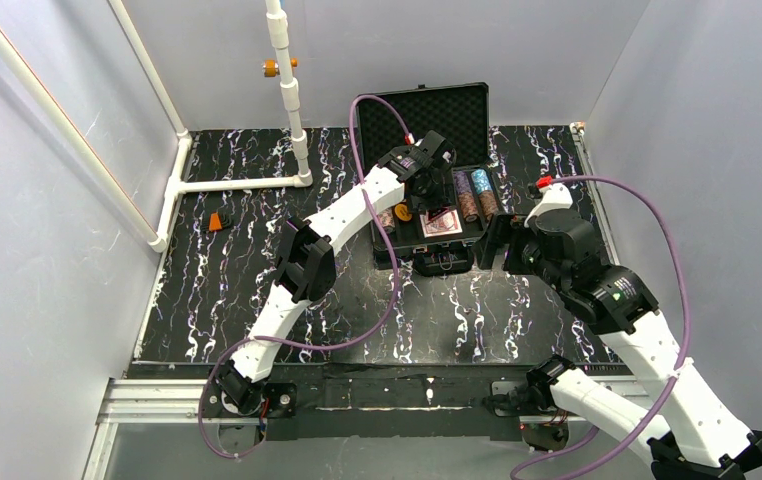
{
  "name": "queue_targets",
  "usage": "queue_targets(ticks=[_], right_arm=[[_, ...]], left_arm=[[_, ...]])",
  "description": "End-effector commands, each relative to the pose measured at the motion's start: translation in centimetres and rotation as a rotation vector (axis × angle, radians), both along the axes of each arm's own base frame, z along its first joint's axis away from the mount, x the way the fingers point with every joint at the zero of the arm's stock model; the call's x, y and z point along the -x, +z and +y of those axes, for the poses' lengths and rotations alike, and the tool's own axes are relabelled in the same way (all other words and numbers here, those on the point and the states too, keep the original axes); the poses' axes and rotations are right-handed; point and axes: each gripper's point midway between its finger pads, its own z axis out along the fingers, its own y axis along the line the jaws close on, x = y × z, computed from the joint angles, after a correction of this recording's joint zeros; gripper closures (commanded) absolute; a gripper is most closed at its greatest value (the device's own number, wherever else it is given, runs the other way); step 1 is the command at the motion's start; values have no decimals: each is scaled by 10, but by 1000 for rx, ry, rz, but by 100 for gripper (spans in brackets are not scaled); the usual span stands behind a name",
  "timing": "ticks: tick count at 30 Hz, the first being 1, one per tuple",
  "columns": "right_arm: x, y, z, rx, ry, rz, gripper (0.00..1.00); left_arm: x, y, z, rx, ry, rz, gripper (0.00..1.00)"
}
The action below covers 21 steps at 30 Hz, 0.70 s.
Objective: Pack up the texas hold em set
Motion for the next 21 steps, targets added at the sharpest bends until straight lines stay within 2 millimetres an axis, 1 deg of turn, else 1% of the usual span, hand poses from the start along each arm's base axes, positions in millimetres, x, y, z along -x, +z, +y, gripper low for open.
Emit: queue_targets(ticks=[1,6,15,18,21], right_arm=[[-1,1,4,-15,14,-12,2],[0,1,3,-15,14,-12,2],[2,-1,2,-13,12,-10,2],[2,-1,2,-13,15,-9,2],[3,-1,2,-14,16,-10,1]], left_arm=[[-4,14,-11,62,-13,-18,100],[-4,11,-17,84,-17,-8,100],[0,0,-17,79,-16,23,100],[0,-3,-17,77,-17,29,97],[1,-4,-17,74,-16,31,87]])
